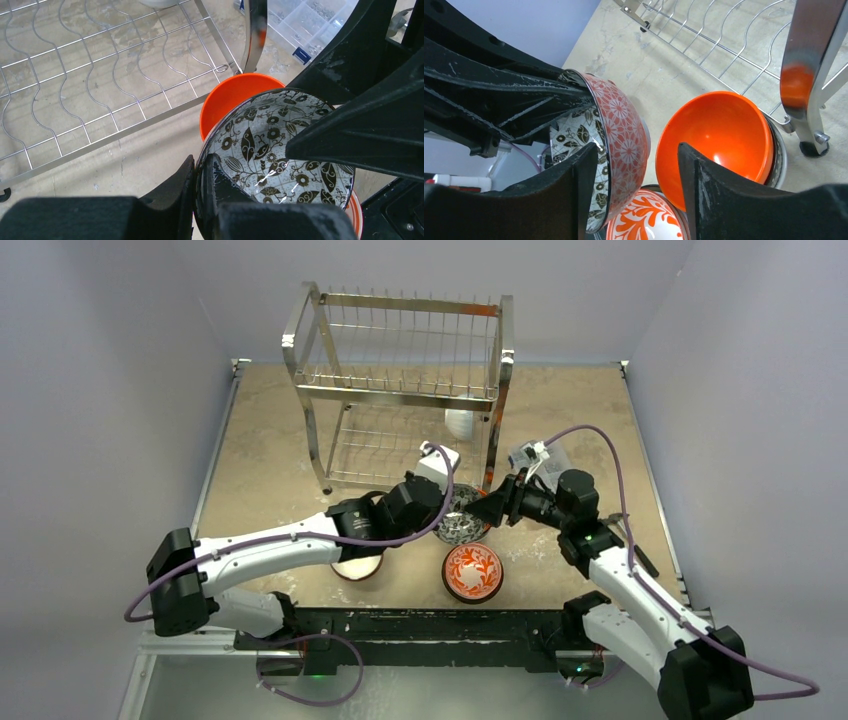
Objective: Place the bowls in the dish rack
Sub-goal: Pick up the bowl from the center of the board.
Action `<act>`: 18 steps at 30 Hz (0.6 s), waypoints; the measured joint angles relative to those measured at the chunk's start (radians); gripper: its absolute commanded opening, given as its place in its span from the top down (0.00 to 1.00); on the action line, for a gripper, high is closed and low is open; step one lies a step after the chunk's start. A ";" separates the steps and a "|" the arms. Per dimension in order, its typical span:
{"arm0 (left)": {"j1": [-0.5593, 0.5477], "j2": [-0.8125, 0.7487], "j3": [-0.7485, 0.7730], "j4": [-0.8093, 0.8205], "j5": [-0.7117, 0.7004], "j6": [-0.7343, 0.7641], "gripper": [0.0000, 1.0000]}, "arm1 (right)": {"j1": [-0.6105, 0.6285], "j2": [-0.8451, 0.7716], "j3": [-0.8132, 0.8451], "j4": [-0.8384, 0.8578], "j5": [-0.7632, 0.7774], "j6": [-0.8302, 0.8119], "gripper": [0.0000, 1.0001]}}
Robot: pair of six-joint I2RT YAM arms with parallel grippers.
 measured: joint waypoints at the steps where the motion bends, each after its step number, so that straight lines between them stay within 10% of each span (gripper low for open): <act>1: -0.002 0.003 0.003 0.001 -0.005 0.000 1.00 | 0.000 0.002 0.000 0.003 -0.001 0.002 0.46; 10: -0.007 0.010 0.005 0.000 -0.025 -0.008 0.95 | 0.004 0.024 0.000 0.037 -0.021 0.006 0.76; 18: -0.009 0.010 0.005 0.018 -0.037 -0.035 0.55 | 0.004 0.023 -0.001 0.012 0.005 -0.011 0.93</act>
